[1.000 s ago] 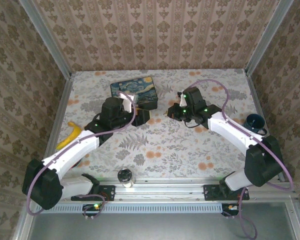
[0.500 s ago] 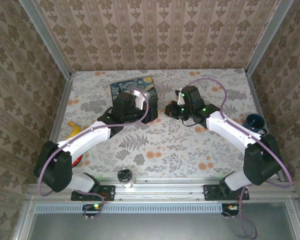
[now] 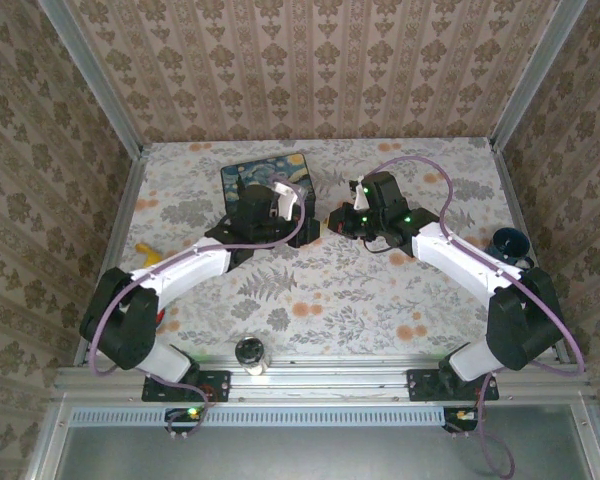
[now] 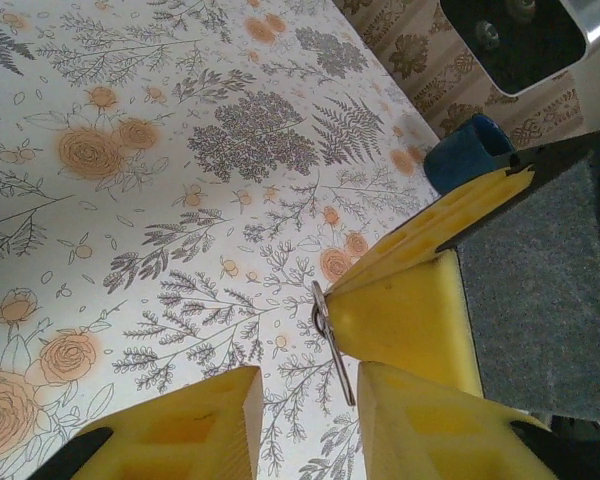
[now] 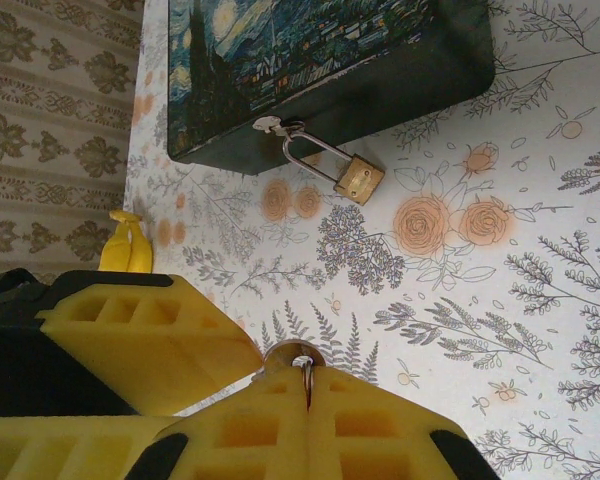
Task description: Unlock a padlock with a key
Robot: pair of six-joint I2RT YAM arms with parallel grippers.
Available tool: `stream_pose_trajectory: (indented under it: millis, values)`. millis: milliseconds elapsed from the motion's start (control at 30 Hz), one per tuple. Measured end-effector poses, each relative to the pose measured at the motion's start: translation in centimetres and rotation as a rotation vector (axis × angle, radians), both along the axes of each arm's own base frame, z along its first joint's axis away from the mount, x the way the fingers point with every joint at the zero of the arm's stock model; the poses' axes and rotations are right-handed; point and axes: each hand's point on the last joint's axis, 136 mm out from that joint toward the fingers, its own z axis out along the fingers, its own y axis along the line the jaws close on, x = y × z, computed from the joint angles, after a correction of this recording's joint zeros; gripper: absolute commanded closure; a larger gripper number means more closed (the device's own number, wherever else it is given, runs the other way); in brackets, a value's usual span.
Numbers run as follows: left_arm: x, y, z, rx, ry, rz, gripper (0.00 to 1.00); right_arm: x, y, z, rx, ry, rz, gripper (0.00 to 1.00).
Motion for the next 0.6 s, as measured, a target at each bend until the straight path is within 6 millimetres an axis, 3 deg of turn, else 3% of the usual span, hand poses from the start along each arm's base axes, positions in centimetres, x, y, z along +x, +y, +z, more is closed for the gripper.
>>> stream_pose_trajectory:
  millis: [233,533,600]
  values:
    - [0.20,-0.36,0.44,-0.026,-0.005,-0.003,0.73,0.01,0.01,-0.06,-0.001,0.001,0.001,1.00]
    - [0.43,-0.50,0.90,-0.043,-0.005,0.005,1.00,-0.04,0.05,-0.07,0.001,0.003,0.003,1.00]
    - [0.47,-0.48,0.86,-0.044,0.001,0.008,1.00,-0.04,0.05,-0.06,0.001,0.003,0.003,1.00]
